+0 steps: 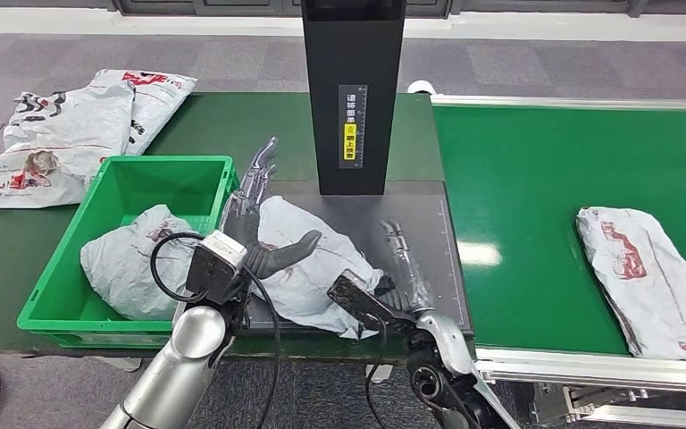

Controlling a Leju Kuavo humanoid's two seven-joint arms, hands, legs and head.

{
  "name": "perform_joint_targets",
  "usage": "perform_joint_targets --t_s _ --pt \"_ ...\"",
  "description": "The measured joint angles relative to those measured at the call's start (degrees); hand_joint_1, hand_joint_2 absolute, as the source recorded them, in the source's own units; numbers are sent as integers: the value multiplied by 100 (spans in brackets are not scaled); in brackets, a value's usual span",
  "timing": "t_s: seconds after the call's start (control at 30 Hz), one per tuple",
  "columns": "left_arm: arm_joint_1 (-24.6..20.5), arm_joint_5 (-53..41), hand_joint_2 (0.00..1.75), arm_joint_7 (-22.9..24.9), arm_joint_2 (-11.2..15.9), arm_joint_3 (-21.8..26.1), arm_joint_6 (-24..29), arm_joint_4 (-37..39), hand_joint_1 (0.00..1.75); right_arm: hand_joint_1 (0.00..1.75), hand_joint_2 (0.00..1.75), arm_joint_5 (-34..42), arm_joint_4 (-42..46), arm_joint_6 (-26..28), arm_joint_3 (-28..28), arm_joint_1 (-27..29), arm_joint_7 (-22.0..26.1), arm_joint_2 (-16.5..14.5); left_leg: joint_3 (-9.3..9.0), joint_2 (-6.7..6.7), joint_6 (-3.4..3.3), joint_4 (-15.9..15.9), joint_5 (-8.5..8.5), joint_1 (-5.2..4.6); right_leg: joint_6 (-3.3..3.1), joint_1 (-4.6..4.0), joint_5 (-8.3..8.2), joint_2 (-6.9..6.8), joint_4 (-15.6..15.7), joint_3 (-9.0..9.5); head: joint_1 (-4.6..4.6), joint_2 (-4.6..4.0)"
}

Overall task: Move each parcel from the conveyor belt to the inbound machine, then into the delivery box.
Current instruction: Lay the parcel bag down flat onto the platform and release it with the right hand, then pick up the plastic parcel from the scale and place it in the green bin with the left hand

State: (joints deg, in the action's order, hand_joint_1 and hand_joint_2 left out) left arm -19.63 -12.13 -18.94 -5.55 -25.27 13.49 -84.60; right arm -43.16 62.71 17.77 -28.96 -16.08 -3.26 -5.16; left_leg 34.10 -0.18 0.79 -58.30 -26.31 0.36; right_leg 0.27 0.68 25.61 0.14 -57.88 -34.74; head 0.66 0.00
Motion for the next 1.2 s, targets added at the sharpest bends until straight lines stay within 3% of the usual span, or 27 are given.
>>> perform_joint_targets --t_s 0.13,0.2,0.3,0.37,0.6,0.83,1.03,1.2 --pt "29 -55 175 37 0 0 0 -34 0 0 175 21 348 528 231 131 114 64 0 1 0 0 -1 -1 0 2 0 2 0 0 -1 1" --pt "36 -89 175 49 -1 0 2 -37 0 0 175 140 563 934 347 221 406 78 1 -2 -1 -1 -1 -2 0 2 0 -1 0 -1 0 1" --pt "46 -208 175 62 -2 0 39 -18 0 0 175 477 1090 1871 694 439 1571 40 3 -8 0 -1 -2 -2 1 2 1 -7 1 -1 -1 1" --pt "47 -304 175 71 -3 0 85 10 0 0 175 626 1411 2184 994 528 2258 -36 -1 -2 1 -1 -3 -2 0 2 1 -3 1 -1 -1 0" --pt "-69 -1485 175 422 0 0 464 593 0 0 175 1357 2812 2238 2134 958 4132 -634 -3 -3 2 -1 -2 -2 0 -1 1 -7 1 1 -1 1" --pt "-414 -2447 175 781 -12 -100 22 1663 0 0 175 1378 3618 2236 2587 985 4203 -1054 -11 8 2 -1 -1 -2 -2 2 -3 8 1 3 0 2" --pt "-749 -3110 175 826 -113 -372 -162 2712 0 0 175 1284 3762 2234 2599 881 4039 -1173 -11 8 2 -1 -1 -2 -2 3 -5 8 1 4 -1 1" --pt "-867 -3170 175 816 -168 -460 -156 3125 0 0 175 1265 3795 2234 2599 862 4030 -1205 -10 7 2 -1 -1 -2 -2 2 -4 8 1 4 0 0"
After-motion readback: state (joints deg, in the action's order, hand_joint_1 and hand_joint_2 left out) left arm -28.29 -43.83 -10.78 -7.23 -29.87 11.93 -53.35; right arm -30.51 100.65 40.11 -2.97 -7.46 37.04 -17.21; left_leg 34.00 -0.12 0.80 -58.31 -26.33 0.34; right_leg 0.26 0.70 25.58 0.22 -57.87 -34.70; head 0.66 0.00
